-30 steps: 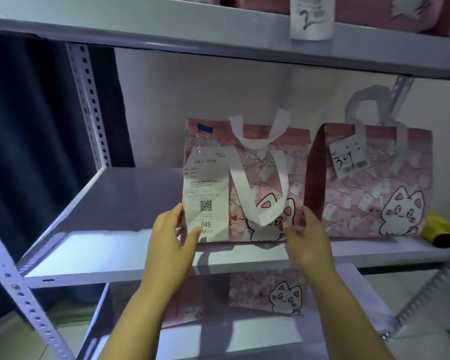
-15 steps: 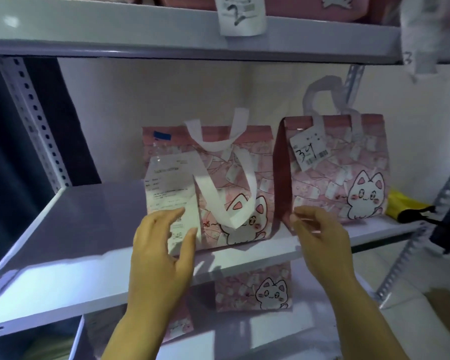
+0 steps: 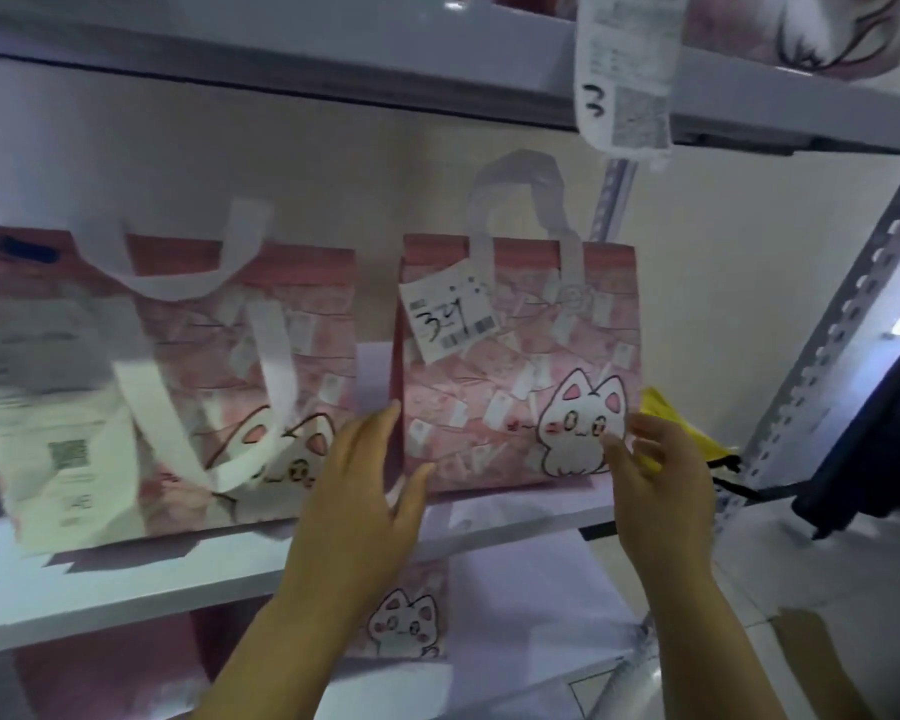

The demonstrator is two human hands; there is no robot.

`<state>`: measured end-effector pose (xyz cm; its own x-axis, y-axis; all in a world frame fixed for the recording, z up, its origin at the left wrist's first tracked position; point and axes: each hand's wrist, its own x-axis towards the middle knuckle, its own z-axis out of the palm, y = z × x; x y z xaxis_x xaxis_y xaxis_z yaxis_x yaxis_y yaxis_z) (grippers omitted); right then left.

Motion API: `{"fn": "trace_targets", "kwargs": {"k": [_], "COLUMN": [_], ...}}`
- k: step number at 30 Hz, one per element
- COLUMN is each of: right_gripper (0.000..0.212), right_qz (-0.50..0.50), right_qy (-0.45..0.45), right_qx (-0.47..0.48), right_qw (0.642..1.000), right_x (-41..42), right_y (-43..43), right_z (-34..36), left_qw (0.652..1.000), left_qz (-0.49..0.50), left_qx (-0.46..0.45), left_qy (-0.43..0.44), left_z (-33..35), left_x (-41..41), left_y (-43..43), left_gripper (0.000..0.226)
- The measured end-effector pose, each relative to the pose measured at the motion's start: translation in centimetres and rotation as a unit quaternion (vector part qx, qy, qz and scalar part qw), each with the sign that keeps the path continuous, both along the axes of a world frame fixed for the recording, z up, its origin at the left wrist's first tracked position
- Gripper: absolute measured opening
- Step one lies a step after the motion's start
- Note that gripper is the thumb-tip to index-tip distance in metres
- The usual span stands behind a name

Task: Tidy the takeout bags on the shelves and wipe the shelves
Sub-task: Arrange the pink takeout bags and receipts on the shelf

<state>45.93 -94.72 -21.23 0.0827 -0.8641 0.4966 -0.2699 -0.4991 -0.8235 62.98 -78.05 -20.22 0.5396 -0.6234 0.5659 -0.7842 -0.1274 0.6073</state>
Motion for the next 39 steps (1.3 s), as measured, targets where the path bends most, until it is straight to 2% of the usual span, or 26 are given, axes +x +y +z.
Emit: {"fn": "trace_targets", "kwargs": {"k": [2, 5, 7, 9, 11, 17, 21, 30, 39], "right_gripper": [0.029, 0.050, 0.045, 0.027, 0.027, 0.029, 0.032, 0.028, 0.028], "right_qz": [-0.004, 0.013, 0.047, 0.110, 0.149, 0.132, 0.100, 0.032, 0.010], "right_qy": [0.039, 0.081, 0.089, 0.057, 0.023, -0.020, -0.050, -0.069, -0.091], "right_qx": [-0.020, 0.010, 0.027, 0.040, 0.046, 0.059, 0.057, 0.035, 0.015], "right_qw": [0.999, 0.997, 0.995, 0.992, 0.987, 0.989, 0.992, 0.997, 0.996], "right_x": [-1.0, -1.6, -1.5, -1.1, -0.8, -1.2, -2.3, -6.2, -9.9], "right_y": [-2.2, -4.5, -5.5, -5.8, -5.6, -5.6, -4.5, 3.3, 17.6], "right_z": [0.0, 0.1, -0.1, -0.3, -0.5, -1.0, -1.2, -0.5, -1.5], "left_qw": [1.000, 0.998, 0.995, 0.991, 0.987, 0.985, 0.986, 0.987, 0.989], "left_qz": [0.022, 0.058, 0.087, 0.110, 0.120, 0.113, 0.098, 0.024, 0.007], "left_qx": [0.004, -0.010, -0.008, 0.001, 0.008, -0.008, -0.022, -0.044, -0.082], "left_qy": [0.018, 0.032, 0.049, 0.079, 0.107, 0.134, 0.134, 0.154, 0.121], "left_z": [-0.6, -1.1, -1.3, -1.5, -1.7, -1.6, -1.7, -1.5, -1.6], "left_x": [-1.3, -2.9, -3.4, -3.6, -3.6, -3.4, -4.3, -6.9, -9.9], "left_y": [-1.9, -3.6, -4.3, -4.9, -5.3, -5.6, -4.7, 2.1, 16.6], "left_gripper": [0.058, 0.061, 0.062, 0.064, 0.064, 0.050, 0.049, 0.046, 0.051]}}
